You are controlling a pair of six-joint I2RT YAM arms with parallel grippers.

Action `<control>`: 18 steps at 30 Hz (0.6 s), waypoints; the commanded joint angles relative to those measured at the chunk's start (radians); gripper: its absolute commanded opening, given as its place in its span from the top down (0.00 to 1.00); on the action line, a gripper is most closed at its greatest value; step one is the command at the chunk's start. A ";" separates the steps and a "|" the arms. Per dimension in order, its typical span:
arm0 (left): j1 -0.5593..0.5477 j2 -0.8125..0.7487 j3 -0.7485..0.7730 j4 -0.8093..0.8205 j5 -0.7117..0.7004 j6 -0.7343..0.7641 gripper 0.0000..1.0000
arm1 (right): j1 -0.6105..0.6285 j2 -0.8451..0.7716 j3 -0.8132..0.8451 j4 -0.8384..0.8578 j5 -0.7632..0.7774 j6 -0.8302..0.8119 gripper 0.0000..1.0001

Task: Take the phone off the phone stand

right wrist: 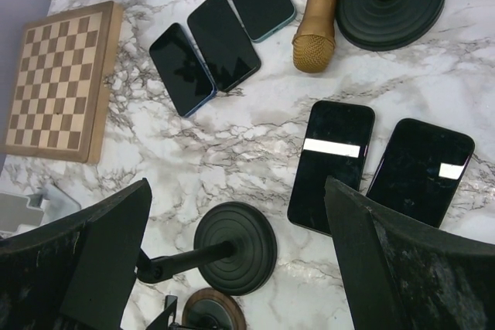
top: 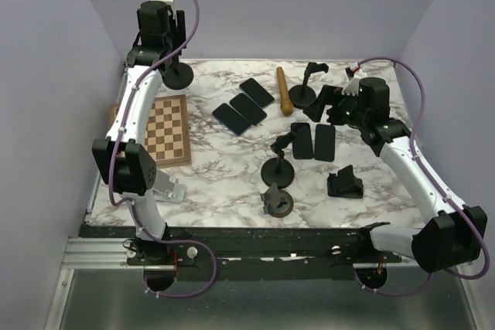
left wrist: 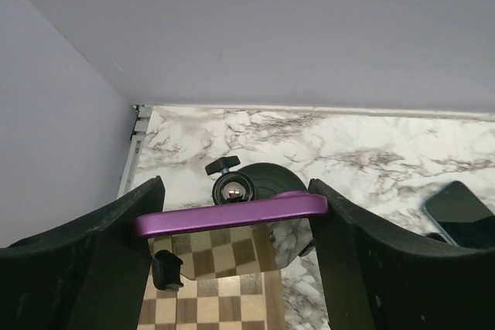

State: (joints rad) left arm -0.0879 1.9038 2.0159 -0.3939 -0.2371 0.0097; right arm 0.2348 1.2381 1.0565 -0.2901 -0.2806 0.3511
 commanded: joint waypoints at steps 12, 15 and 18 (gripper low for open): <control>-0.152 -0.646 -0.571 -0.137 -0.013 -0.328 1.00 | 0.228 0.038 0.235 -0.061 0.094 -0.006 0.00; -0.176 -0.744 -0.684 -0.133 0.010 -0.375 1.00 | 0.342 0.079 0.285 -0.057 0.124 -0.016 0.00; -0.200 -0.815 -0.800 -0.103 0.053 -0.412 1.00 | 0.480 0.133 0.319 -0.047 0.156 -0.038 0.01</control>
State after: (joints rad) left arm -0.2558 1.2182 1.3064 -0.6125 -0.2489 -0.3008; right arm 0.5762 1.3128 1.3373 -0.3370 -0.1795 0.3412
